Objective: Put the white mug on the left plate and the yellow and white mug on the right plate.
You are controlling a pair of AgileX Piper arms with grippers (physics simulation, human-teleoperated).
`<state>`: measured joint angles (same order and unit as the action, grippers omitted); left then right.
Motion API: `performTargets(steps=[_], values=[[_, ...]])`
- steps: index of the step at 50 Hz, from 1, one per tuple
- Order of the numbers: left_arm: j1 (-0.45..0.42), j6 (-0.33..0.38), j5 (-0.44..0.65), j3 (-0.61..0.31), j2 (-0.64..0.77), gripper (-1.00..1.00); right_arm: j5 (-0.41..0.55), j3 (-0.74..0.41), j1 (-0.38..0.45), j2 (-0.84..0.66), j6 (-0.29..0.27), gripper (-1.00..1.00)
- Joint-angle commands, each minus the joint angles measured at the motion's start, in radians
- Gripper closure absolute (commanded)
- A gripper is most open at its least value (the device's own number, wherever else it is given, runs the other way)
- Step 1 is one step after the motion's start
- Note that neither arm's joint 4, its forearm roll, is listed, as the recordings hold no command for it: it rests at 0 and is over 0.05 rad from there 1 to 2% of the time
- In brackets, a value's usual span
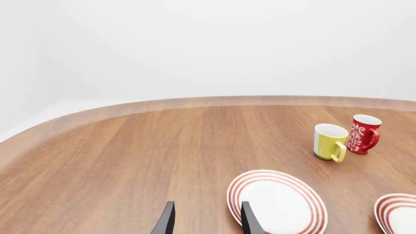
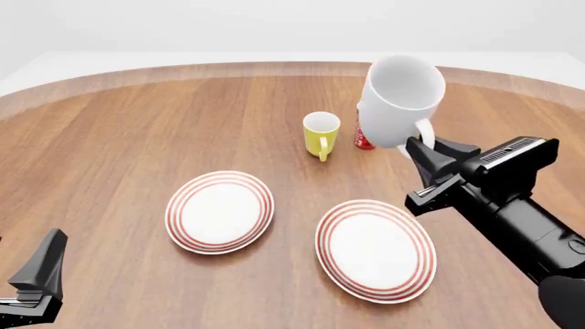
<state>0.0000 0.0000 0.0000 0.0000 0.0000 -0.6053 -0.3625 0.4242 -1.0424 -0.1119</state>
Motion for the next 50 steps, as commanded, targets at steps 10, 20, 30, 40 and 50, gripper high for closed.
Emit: performTargets(steps=[10,20,30,40,50], values=[[0.000,0.000,0.000,0.000,0.000,-1.00,-0.015,-0.058,0.091,-0.075,0.009,1.00],[0.000,0.000,0.000,0.000,0.000,-1.00,-0.026,-0.078,0.124,-0.112,0.012,1.00],[0.000,0.000,0.000,0.000,0.000,-1.00,-0.039,-0.101,0.164,-0.158,0.014,1.00],[0.000,0.000,0.000,0.000,0.000,-1.00,-0.046,-0.126,0.193,-0.198,0.015,1.00],[0.000,0.000,0.000,0.000,0.000,-1.00,-0.061,-0.144,0.218,-0.241,0.022,1.00]])
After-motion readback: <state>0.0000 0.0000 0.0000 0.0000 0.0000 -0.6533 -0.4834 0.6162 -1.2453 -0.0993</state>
